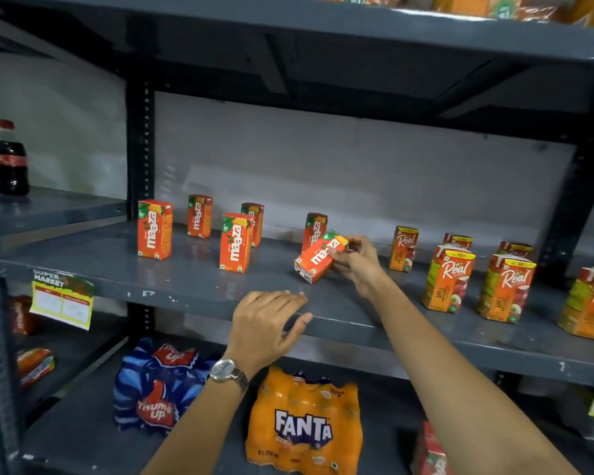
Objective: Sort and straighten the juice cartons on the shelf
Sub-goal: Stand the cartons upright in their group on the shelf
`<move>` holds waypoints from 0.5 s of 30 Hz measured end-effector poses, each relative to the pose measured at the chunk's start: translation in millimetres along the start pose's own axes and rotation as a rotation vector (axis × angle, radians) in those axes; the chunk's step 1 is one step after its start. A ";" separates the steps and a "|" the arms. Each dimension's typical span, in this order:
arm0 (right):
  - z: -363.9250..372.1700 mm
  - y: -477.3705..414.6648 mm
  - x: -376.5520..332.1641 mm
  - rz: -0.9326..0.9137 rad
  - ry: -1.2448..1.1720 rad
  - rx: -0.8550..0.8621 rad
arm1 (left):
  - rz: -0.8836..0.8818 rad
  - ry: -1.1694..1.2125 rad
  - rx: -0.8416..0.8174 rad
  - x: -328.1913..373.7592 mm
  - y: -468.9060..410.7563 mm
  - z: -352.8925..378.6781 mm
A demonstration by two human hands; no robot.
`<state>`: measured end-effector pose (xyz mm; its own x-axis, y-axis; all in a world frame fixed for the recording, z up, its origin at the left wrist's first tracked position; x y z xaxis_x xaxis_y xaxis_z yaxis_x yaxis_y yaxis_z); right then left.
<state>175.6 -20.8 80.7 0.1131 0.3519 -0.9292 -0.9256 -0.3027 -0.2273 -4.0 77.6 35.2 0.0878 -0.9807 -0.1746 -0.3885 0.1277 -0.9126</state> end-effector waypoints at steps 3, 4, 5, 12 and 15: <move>2.5 11.0 -13.8 -0.122 -0.060 -0.051 | -0.001 0.033 -0.015 5.3 -2.2 -4.2; 1.3 15.3 -19.7 -0.156 -0.067 -0.061 | 0.006 0.049 -0.025 9.7 -3.5 -4.1; -1.6 19.6 -24.9 -0.174 -0.081 -0.062 | 0.019 0.068 -0.037 15.6 -5.4 -2.7; -37.6 38.6 -53.2 -0.209 -0.088 -0.027 | 0.045 0.105 -0.049 53.8 -10.2 7.5; -42.5 41.5 -62.3 -0.236 -0.066 -0.053 | 0.029 0.106 -0.022 52.6 -9.2 7.0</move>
<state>145.6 -93.0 116.8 0.2979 0.4751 -0.8280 -0.8560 -0.2510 -0.4520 10.6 25.9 31.8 -0.0205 -0.9869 -0.1600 -0.4097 0.1543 -0.8991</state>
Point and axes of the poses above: each hand's wrist, its own y-axis away from the middle knuckle, its own z-axis out of the palm, x = y × z, the point moved 7 cm from there along -y, towards the middle knuckle, and after that the axes turned 13 degrees about -y, right-handed, at the moved point
